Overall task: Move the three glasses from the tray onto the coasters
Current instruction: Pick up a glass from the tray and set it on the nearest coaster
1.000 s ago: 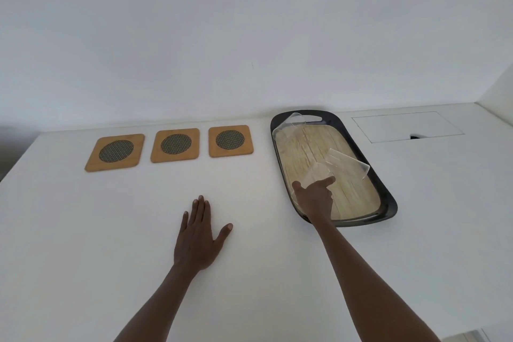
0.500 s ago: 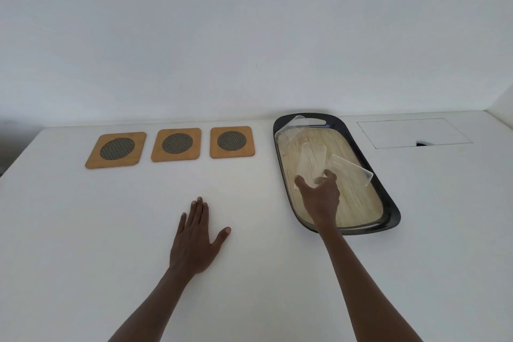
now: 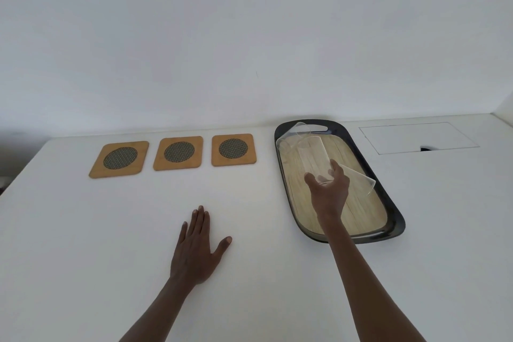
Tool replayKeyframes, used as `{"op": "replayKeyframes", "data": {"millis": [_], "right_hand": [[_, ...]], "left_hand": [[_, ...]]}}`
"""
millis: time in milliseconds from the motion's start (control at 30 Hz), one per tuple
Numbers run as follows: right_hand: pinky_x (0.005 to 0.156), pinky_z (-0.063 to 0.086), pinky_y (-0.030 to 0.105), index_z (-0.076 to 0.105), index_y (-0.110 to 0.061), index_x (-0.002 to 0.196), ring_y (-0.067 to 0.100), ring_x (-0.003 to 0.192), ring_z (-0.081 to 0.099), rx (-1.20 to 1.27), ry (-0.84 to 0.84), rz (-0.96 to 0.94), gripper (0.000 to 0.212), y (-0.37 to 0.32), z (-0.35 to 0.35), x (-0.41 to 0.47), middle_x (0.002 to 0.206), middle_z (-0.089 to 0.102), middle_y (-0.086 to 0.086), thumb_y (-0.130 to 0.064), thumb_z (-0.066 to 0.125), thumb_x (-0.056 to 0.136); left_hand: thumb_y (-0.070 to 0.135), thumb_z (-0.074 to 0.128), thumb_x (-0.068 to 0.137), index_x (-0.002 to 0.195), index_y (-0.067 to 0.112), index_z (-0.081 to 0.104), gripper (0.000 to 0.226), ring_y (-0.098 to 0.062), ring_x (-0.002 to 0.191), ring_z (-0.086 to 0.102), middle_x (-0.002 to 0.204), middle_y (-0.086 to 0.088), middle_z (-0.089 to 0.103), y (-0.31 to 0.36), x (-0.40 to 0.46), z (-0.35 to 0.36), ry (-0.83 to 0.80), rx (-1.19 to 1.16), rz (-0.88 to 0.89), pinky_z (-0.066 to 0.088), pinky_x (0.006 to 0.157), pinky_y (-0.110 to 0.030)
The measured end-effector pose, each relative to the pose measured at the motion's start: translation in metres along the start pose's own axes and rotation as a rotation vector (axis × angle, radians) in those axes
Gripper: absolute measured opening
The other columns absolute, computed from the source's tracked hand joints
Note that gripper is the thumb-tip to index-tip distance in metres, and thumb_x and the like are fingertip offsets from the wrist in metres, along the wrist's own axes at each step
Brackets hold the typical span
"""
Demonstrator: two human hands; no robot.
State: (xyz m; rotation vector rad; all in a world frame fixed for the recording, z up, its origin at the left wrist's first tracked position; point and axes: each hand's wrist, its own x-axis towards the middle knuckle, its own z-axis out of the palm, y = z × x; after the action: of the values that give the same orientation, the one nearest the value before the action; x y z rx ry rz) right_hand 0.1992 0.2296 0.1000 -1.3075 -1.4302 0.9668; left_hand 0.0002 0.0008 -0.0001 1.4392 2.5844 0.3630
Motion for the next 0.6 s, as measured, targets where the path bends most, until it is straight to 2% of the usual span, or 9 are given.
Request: {"op": "replayKeyframes", "data": {"millis": [200,300,367,500,600], "right_hand": [[0.072,0.048,0.018,0.051,-0.014,0.137,0.022,0.098,0.064,-0.023,0.014,-0.096,0.072,-0.002,0.000,0.003,0.126,0.058,0.008,-0.022,0.083,0.073],[0.087,0.054,0.036,0.052,-0.015,0.134,0.025,0.105,0.062,-0.003,0.046,-0.130,0.069,-0.005,0.000,0.003,0.126,0.060,0.003,-0.021,0.084,0.073],[0.091,0.055,0.044,0.050,-0.016,0.130,0.025,0.107,0.061,0.023,0.058,-0.134,0.067,-0.008,-0.001,0.003,0.125,0.060,0.000,-0.020,0.084,0.073],[0.084,0.058,0.042,0.049,-0.018,0.125,0.022,0.101,0.061,0.037,0.070,-0.155,0.065,-0.012,-0.001,0.004,0.121,0.060,-0.002,-0.023,0.085,0.071],[0.079,0.054,0.030,0.051,-0.019,0.126,0.019,0.100,0.059,0.019,0.077,-0.186,0.065,-0.014,0.000,0.006,0.118,0.057,-0.003,-0.025,0.086,0.071]], "left_hand": [[0.081,0.008,0.083,0.156,0.009,-0.004,0.102,-0.011,0.150,-0.016,0.164,0.000,-0.014,-0.001,-0.001,0.000,0.000,0.004,0.001,-0.002,0.124,-0.034],[0.081,0.008,0.084,0.156,0.009,-0.004,0.102,-0.011,0.151,-0.016,0.164,0.000,-0.014,-0.001,0.000,0.000,0.000,0.003,0.003,-0.003,0.124,-0.033],[0.081,0.008,0.084,0.155,0.009,-0.005,0.102,-0.011,0.150,-0.016,0.164,0.000,-0.014,-0.001,0.000,0.000,0.000,0.004,0.004,-0.003,0.124,-0.033],[0.081,0.008,0.084,0.155,0.010,-0.006,0.102,-0.010,0.150,-0.018,0.164,0.001,-0.015,-0.002,0.000,0.001,0.001,-0.001,0.003,-0.005,0.123,-0.032],[0.082,0.007,0.084,0.155,0.010,-0.005,0.102,-0.010,0.150,-0.017,0.164,0.001,-0.015,-0.002,0.000,0.002,0.004,0.004,0.007,-0.005,0.123,-0.032]]}}
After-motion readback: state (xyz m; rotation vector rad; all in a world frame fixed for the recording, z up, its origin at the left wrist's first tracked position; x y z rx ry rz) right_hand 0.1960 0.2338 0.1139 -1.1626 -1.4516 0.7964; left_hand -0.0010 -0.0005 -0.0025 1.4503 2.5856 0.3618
